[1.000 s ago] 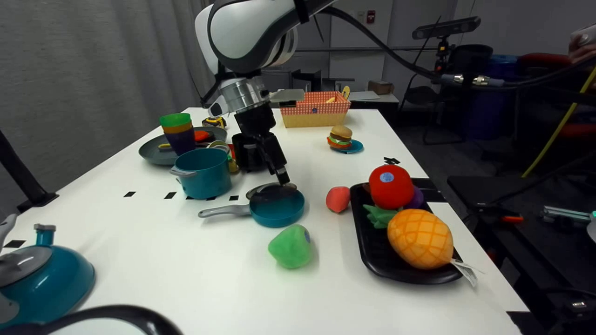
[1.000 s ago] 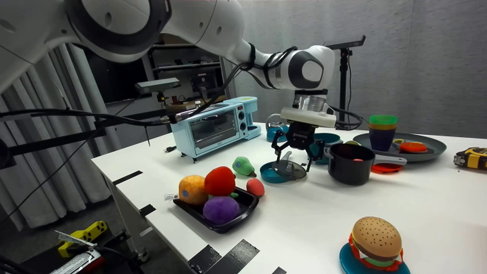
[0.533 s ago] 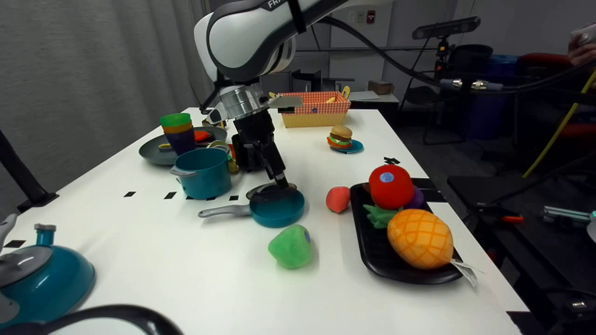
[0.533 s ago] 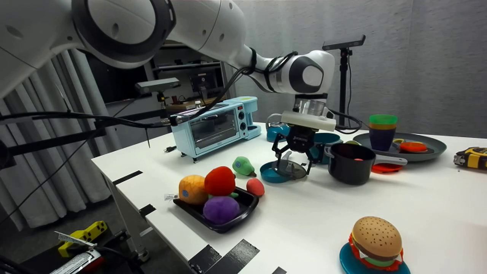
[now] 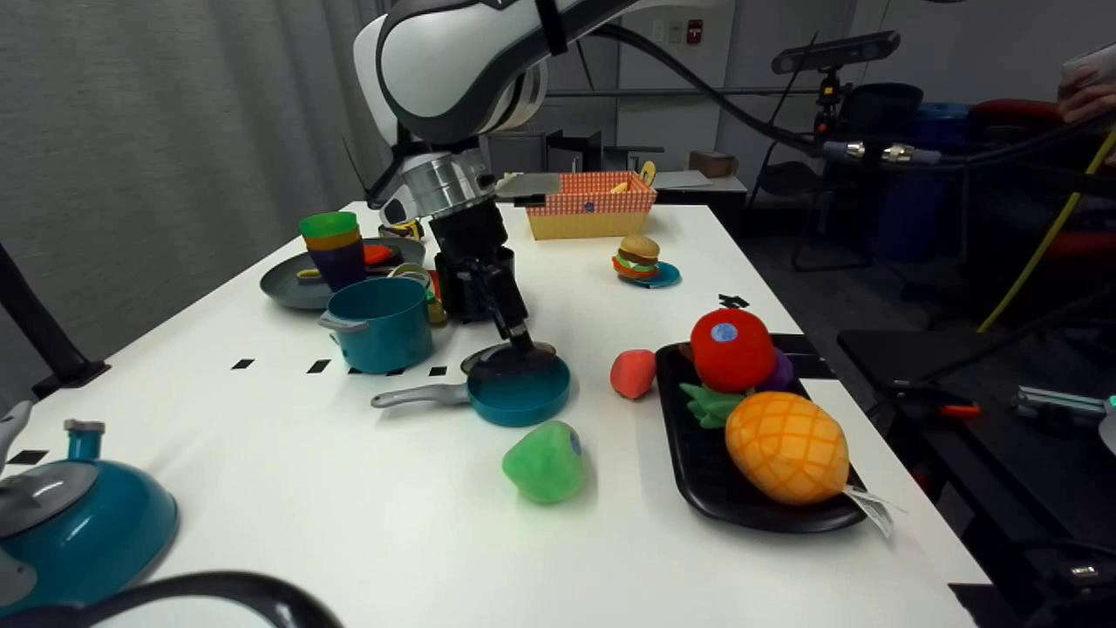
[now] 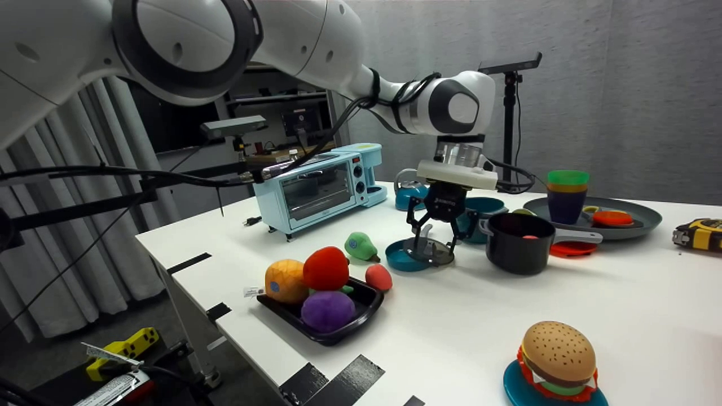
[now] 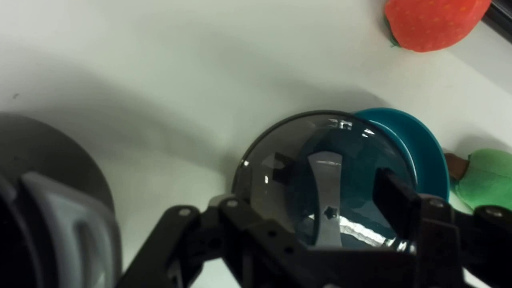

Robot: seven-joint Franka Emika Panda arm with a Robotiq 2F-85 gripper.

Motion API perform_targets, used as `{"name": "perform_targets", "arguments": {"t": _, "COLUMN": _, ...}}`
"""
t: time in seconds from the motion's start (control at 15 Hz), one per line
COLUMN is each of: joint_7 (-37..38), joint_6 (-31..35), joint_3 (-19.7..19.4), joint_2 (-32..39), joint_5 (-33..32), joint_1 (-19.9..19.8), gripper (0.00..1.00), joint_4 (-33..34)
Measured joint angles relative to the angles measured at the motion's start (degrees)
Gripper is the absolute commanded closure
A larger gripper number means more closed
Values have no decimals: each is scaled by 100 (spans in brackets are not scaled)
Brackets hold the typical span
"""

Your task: Take the black lid and put it on the blue pot

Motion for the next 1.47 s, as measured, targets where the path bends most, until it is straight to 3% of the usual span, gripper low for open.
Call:
{"name": "perform_targets", "arguments": {"t": 0.4, "joint_7": 0, "joint_6": -187, "joint_3": 17, "joint_2": 85, "joint_5": 0, "joint_1": 8, "gripper": 97, "joint_4": 230}}
{"name": "perform_targets", "arguments": {"t": 0.47, "joint_7": 0, "joint_6": -223, "joint_3": 19, "joint_2": 94, "joint_5": 5, "joint_1": 8, "gripper": 100, "joint_4": 256}}
{"name": "perform_targets", "arguments": {"t": 0.6, "joint_7": 4, "joint_6": -276, "joint_3": 27, "joint_2": 104, "joint_5": 8, "joint_1": 8, "gripper": 96, "joint_4": 297}}
{"name": "perform_targets", "arguments": {"t": 1.47, "joint_7": 4, "joint_6": -283, "joint_3": -67, "joint_2": -253, "joint_5": 2, "joint_1": -55, "gripper": 96, "joint_4": 376}}
